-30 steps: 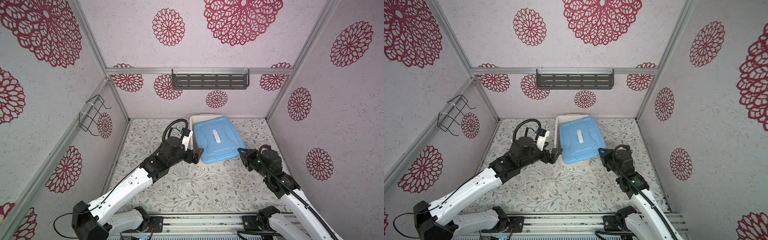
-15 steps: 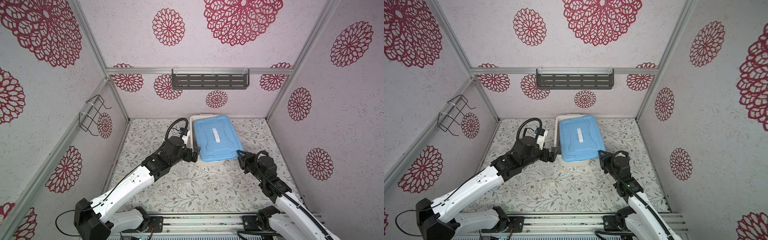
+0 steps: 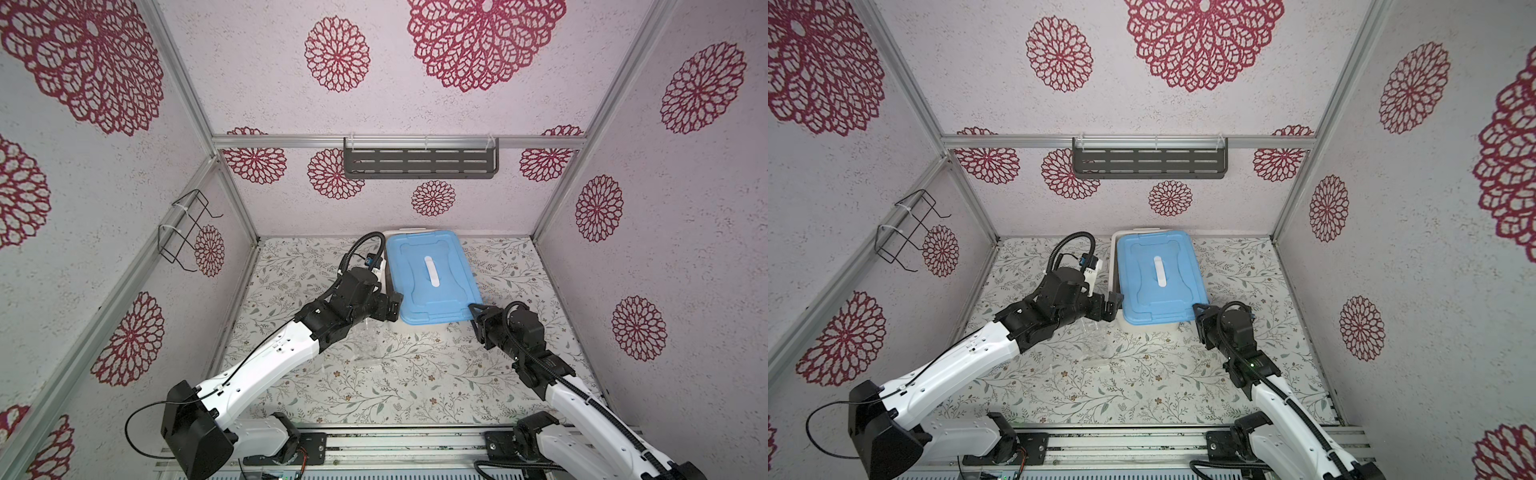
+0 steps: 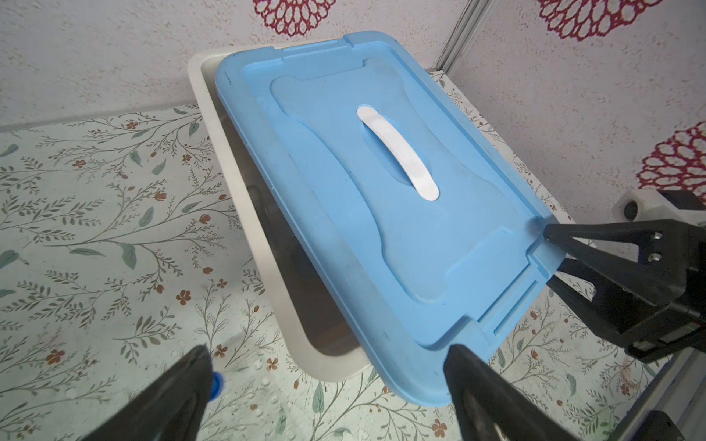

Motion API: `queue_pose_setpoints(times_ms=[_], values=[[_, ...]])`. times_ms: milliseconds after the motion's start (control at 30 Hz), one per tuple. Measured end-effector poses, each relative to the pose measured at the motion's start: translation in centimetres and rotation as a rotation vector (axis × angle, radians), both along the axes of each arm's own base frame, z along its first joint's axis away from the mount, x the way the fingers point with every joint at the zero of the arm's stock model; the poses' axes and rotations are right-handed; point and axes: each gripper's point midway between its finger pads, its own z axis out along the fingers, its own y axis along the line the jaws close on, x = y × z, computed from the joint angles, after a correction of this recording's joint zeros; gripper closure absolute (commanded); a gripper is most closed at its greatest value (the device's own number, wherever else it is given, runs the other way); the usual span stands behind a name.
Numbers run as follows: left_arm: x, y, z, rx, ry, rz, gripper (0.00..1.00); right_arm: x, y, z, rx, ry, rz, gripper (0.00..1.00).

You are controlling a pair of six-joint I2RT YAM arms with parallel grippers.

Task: Organize the chemistry lab equipment
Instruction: 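Lower the blue lid flat onto the bin rim with both grippers, then press and align the lid on the bin with both grippers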

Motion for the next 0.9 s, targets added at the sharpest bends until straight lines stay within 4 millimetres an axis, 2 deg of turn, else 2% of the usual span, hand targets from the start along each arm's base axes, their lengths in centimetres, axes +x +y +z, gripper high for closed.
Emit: queue_pose_setpoints(times_ms=[267, 467, 700, 900], values=[[0.3, -0.1, -0.8, 0.031, 0.028, 0.006, 0.03, 0.5, 0.7, -0.8, 0.002, 0.020, 0.021, 0.52], [0.7, 0.0, -1.8, 0.059, 0.055, 0.026, 0.03, 0.9, 1.3, -0.5, 0.006, 0.014, 0.037, 0.50], [1.4, -0.5, -3.1, 0.089, 0.092, 0.041, 0.03, 1.6, 1.7, 0.5, -0.036, 0.019, 0.060, 0.44], [2.0, -0.6, -2.7, 0.089, 0.083, 0.058, 0.03, 1.4, 1.8, 0.5, -0.102, 0.044, 0.098, 0.37]])
